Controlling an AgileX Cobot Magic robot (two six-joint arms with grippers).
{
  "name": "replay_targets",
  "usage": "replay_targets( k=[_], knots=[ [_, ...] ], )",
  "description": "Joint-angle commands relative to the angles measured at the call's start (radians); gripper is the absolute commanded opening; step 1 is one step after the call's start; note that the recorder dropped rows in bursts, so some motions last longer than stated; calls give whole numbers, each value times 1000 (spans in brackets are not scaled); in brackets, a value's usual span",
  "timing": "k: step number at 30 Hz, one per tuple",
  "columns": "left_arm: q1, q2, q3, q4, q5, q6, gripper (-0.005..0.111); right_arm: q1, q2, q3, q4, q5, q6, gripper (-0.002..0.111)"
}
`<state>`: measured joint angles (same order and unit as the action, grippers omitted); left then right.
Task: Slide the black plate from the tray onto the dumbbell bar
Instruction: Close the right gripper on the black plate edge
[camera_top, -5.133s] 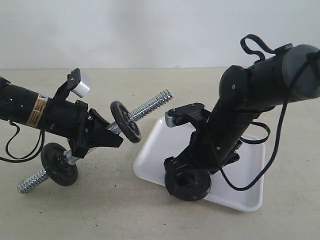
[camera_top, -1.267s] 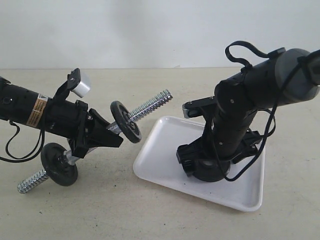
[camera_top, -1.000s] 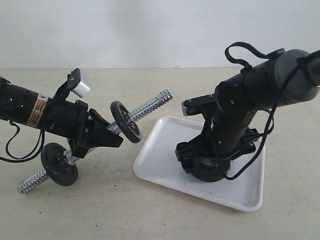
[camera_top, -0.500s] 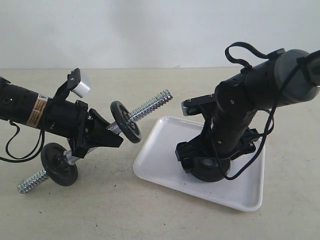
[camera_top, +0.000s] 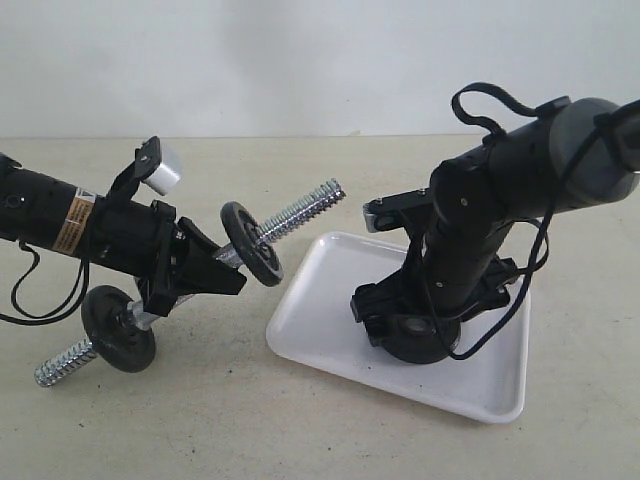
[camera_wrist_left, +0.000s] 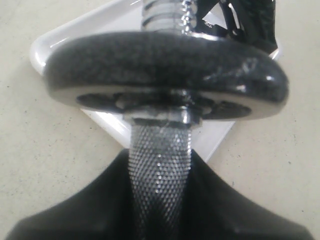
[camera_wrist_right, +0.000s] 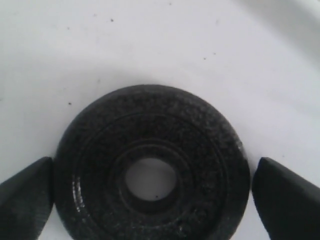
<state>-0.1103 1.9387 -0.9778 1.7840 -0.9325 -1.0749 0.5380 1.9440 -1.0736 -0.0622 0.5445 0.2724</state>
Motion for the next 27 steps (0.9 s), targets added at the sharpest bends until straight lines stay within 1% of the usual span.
replay_targets(
  k=[1, 2, 3, 4, 5, 18, 23, 27],
  knots=[
    [0, -47, -22, -40, -222, -8, 4, -6, 20, 13, 54, 24, -23, 55],
    [0, -47, -22, -40, -222, -8, 4, -6, 20, 13, 56, 21, -23, 39],
    [0, -47, -22, -40, -222, -8, 4, -6, 20, 13, 56, 19, -23, 25],
    [0, -47, -22, -40, -222, -8, 4, -6, 20, 13, 56, 19, -23, 9],
    [0, -47, -22, -40, -224, -8, 4, -6, 20, 13, 62, 22, -17, 1],
    [0, -47, -22, -40, -227, -8, 4, -6, 20, 13, 62, 19, -17, 1],
    [3, -47, -22, -40, -227, -8, 4, -6, -3, 12, 18, 13, -20, 1],
    [20, -47, -22, -40, -224, -8, 4, -6, -56, 12, 0, 27, -107, 1]
  ],
)
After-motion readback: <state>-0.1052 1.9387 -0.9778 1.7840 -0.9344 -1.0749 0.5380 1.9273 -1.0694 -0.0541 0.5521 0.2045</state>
